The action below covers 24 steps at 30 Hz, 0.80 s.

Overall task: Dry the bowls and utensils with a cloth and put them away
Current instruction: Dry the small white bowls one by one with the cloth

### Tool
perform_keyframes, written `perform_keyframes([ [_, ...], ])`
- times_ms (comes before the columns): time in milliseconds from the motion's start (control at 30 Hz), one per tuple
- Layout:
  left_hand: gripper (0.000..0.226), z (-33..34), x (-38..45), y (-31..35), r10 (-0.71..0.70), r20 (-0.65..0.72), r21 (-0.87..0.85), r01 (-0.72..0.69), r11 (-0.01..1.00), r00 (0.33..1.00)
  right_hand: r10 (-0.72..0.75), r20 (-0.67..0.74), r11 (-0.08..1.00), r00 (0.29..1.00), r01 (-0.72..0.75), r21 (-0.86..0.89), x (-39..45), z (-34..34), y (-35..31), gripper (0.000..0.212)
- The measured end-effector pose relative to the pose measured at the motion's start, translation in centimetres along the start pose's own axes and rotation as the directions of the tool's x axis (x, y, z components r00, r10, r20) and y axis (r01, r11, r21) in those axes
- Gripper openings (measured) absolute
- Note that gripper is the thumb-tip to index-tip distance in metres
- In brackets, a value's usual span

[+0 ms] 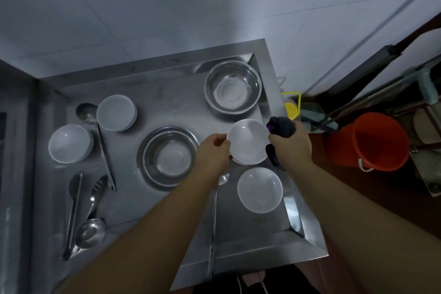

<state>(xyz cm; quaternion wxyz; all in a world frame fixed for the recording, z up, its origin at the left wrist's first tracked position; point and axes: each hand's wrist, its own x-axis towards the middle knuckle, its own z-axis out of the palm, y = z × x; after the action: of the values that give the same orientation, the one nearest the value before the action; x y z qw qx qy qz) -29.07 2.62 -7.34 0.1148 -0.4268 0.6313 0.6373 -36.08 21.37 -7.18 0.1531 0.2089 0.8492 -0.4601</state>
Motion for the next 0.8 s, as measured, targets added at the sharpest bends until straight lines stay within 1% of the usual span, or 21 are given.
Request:
perform_keyframes([
  [133, 0.021, 0.9, 0.4, -0.3, -0.006, -0.042, 0.034, 0.008, 0.999, 0.999, 0.013, 0.013, 1.000, 1.000, -0.013, 0.011, 0.8, 0.2, 0.5, 0.046],
  [333, 0.022, 1.6, 0.5, -0.6, 0.017, -0.139, 0.109, -0.002, 0.994, 0.990, -0.027, 0.056, 0.999, 0.998, 0.028, -0.018, 1.3, 0.6, 1.0, 0.038],
  [400, 0.025, 1.8, 0.3, -0.8, 0.018, -0.146, 0.118, -0.001, 0.993, 0.989, -0.033, 0.070, 0.999, 0.997, 0.036, -0.031, 1.5, 0.5, 1.2, 0.036],
  [533, 0.021, 1.8, -0.1, -0.3, 0.022, -0.155, 0.159, 0.003, 0.987, 0.988, -0.038, 0.078, 0.998, 0.996, 0.041, -0.039, 1.3, -0.2, 1.1, 0.035],
  [667, 0.037, 0.8, -0.9, 0.5, 0.062, -0.151, 0.262, -0.021, 0.965, 0.987, -0.061, 0.048, 0.997, 0.997, 0.063, -0.035, 0.0, -2.2, 0.9, 0.039],
  [800, 0.037, -0.5, -3.3, 0.1, 0.126, -0.120, 0.375, -0.073, 0.924, 0.985, -0.109, 0.018, 0.991, 0.994, 0.110, -0.081, -2.2, -4.8, 1.2, 0.035],
])
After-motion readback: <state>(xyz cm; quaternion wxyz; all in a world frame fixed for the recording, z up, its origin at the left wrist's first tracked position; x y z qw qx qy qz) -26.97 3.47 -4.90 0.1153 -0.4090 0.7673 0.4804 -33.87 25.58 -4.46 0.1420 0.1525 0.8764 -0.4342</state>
